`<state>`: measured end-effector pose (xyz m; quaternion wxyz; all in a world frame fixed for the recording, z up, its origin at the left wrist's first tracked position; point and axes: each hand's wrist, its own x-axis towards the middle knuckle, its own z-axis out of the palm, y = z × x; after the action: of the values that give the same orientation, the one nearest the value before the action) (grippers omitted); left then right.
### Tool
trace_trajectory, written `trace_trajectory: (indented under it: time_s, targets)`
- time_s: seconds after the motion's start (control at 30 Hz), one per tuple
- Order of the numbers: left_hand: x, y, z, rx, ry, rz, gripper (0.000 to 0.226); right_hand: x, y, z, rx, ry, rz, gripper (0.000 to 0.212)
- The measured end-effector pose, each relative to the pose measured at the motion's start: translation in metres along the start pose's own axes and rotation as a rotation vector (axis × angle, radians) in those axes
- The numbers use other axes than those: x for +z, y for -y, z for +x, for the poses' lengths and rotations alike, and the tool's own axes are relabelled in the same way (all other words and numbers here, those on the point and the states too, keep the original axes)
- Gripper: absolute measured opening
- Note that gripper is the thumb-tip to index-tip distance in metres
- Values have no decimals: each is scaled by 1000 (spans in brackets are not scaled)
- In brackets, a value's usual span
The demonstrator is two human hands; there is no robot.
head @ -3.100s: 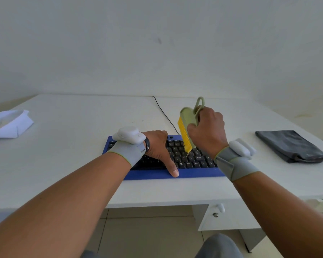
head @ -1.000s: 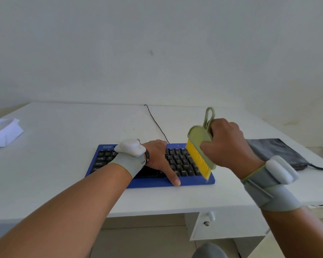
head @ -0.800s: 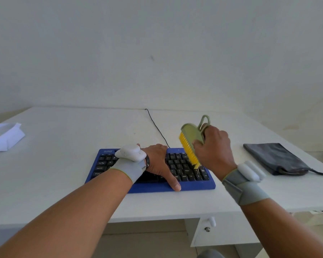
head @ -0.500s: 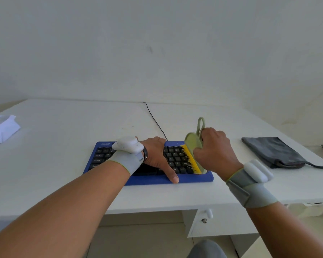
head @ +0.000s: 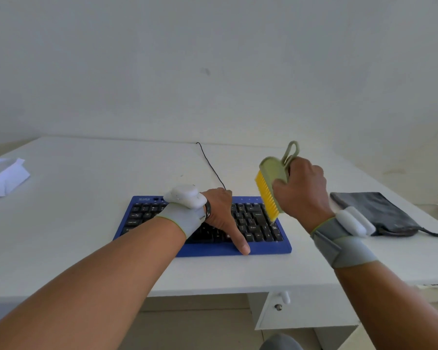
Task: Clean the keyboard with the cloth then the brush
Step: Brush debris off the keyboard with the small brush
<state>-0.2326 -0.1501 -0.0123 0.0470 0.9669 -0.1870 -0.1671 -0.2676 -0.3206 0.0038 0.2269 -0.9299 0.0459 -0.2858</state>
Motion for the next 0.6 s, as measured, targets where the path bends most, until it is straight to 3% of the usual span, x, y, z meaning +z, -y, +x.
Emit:
trace_trajectory:
  time_s: [0.37, 0.6]
  targets:
    - [12, -14, 15, 25, -12, -37, 132, 5, 8, -17, 14, 229, -62, 13]
    - [13, -13, 15, 30, -48, -56, 126, -26, 16, -45, -9, 312, -118, 27]
